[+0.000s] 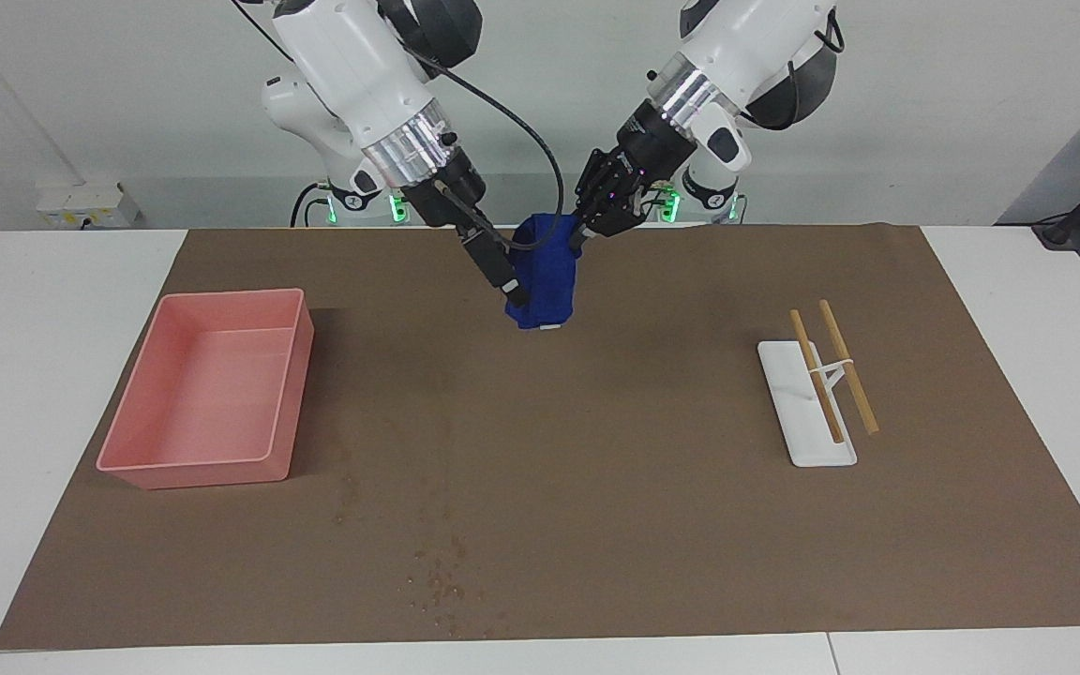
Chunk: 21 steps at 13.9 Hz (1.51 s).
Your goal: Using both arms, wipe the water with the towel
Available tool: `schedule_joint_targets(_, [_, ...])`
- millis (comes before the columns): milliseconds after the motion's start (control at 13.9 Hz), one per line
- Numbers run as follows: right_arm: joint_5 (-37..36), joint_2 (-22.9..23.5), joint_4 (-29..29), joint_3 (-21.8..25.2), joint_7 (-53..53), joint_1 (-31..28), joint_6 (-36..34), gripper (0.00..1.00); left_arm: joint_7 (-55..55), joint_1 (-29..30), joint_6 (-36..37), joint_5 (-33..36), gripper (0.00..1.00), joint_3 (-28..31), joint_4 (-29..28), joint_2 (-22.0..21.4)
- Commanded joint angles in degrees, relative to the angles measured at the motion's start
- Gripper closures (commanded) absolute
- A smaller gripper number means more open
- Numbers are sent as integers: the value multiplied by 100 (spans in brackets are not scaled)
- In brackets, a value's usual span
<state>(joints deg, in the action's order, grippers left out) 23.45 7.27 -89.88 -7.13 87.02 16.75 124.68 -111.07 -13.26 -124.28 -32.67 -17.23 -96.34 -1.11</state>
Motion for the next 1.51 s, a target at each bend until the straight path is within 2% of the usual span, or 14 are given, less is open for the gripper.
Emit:
schedule_joint_targets(0, [134,-6,-64,-43,86,56,-188,1,23,-159,-447,-38,100,71,-183,-117])
schedule_joint_targets(216, [108,-85,-136,-51,148,83,-549,1,23,-220,-851,-20,100,62,-201,-91])
schedule_joint_targets(432, [99,-85,-135,-60,96,83,-550,2,24,-370,-1028,-20,100,62,-297,-108])
schedule_joint_targets(504, [99,-85,-135,-60,87,83,-550,19,32,-387,-1037,-20,100,62,-315,-108])
schedule_joint_targets(576, [99,-85,-127,-60,69,83,-541,46,24,-379,-1037,-20,100,62,-306,-108])
schedule_joint_targets(720, [116,-68,-118,-60,60,74,-497,84,24,-388,-1046,-20,100,62,-306,-108])
schedule_joint_targets(792, [116,-59,-109,-60,52,74,-480,100,32,-379,-1037,-20,100,62,-306,-108])
schedule_joint_targets(1296, [37,-33,-56,-60,25,30,-392,100,50,-344,-1037,-20,100,62,-288,-100])
schedule_joint_targets(1368, [37,-24,-56,-60,25,21,-331,100,59,-344,-1037,-20,83,62,-288,-100])
schedule_joint_targets(1440, [28,-24,-56,-60,17,4,-304,100,24,-352,-1037,-20,6,62,-262,-91])
